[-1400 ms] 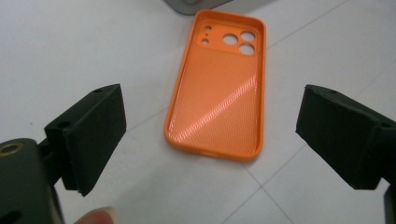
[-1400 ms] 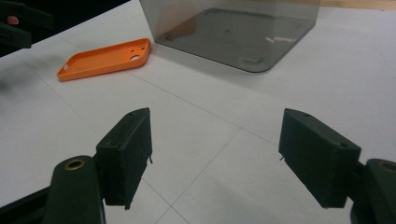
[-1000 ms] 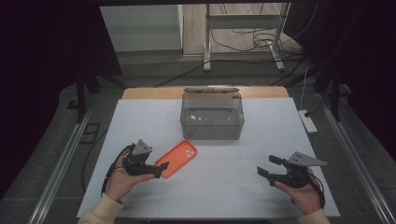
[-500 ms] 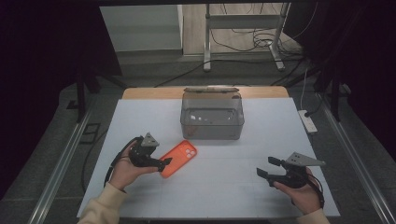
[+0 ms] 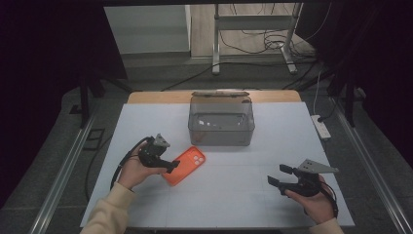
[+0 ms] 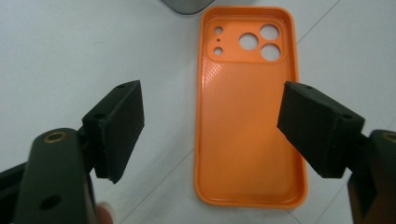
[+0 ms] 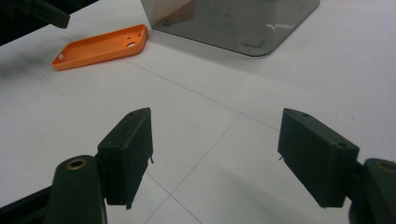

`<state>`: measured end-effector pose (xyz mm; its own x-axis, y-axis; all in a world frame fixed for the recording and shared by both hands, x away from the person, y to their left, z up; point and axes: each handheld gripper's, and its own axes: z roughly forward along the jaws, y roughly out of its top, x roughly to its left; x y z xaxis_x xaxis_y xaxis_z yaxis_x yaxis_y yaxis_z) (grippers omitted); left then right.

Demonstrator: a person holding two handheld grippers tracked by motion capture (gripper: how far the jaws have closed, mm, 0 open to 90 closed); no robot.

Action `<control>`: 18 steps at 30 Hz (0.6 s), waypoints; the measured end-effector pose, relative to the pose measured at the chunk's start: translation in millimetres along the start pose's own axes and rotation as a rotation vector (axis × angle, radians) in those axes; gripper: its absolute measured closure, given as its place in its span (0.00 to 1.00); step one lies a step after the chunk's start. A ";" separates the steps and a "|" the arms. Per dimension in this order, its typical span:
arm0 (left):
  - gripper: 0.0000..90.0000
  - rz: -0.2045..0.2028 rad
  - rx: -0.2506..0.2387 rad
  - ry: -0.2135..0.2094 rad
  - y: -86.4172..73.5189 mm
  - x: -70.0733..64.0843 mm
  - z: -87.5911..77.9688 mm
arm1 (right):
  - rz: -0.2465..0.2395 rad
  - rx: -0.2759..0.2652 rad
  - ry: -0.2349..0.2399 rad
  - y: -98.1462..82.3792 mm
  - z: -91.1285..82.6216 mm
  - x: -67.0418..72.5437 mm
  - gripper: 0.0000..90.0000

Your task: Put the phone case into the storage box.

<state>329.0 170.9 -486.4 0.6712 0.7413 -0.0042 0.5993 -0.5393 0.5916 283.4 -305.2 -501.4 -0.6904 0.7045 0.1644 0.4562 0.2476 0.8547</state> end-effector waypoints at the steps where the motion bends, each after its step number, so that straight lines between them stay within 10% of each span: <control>1: 0.27 0.001 0.004 -0.004 0.4 0.9 0.8 | 0.000 0.000 0.000 -0.1 0.0 -0.1 0.29; 18: 0.41 0.053 0.100 -0.007 12.8 5.8 20.8 | 0.004 0.012 -0.004 -1.2 0.9 -1.2 0.29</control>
<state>349.7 159.9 -495.7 0.7063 0.7077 0.0191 0.6027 -0.6152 0.5081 284.1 -305.8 -503.1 -0.6866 0.7079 0.1655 0.4655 0.2532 0.8481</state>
